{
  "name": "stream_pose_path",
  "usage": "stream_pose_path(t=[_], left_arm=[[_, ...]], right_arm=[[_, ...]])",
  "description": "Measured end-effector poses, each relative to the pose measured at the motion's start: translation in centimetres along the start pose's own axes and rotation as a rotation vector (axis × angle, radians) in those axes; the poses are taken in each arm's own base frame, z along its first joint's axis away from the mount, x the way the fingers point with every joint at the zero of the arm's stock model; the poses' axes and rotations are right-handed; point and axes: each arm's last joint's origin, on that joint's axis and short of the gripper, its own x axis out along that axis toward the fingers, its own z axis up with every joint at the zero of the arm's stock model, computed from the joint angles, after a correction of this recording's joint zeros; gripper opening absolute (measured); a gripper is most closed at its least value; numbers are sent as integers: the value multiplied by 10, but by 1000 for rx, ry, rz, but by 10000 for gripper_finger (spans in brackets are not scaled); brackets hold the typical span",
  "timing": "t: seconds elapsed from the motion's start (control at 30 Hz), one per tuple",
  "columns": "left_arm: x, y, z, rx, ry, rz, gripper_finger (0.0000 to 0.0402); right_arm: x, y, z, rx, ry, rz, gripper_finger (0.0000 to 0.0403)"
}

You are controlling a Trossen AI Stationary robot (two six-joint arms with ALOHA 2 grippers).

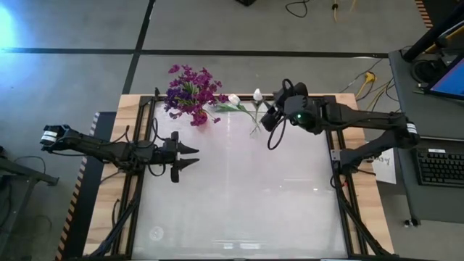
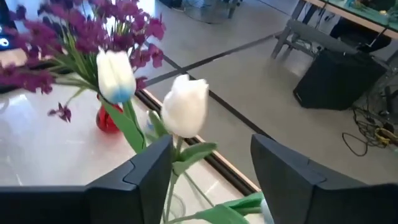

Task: Sort flowers into vase by color
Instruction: Put the white flower into the transparent vase

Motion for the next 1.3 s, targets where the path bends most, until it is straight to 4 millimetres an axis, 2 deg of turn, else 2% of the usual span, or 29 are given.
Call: stream_pose_path(t=[0.17,0.3,0.43,0.53,0.73,0.9,1.13,1.3], left_arm=[[0,0,0,0,0,0,149],[0,0,0,1,0,0,149],[0,0,0,1,0,0,149],[0,0,2,-2,-15,-3,149],[0,0,5,-12,-58,28,149],[0,2,7,-17,-81,84,149],[-1,1,9,-29,-109,83,149],[-1,1,12,-27,-136,80,149]], right_arm=[[-11,-7,19,25,-42,4,223],[-14,-24,37,-5,-83,-35,224],[-7,-59,51,44,-86,-150,215],[6,-94,51,130,-34,-216,204],[48,-167,27,329,149,-299,181],[93,-212,-3,473,296,-65,166],[146,-233,-43,444,489,-70,145],[166,-238,-68,433,634,-60,130]])
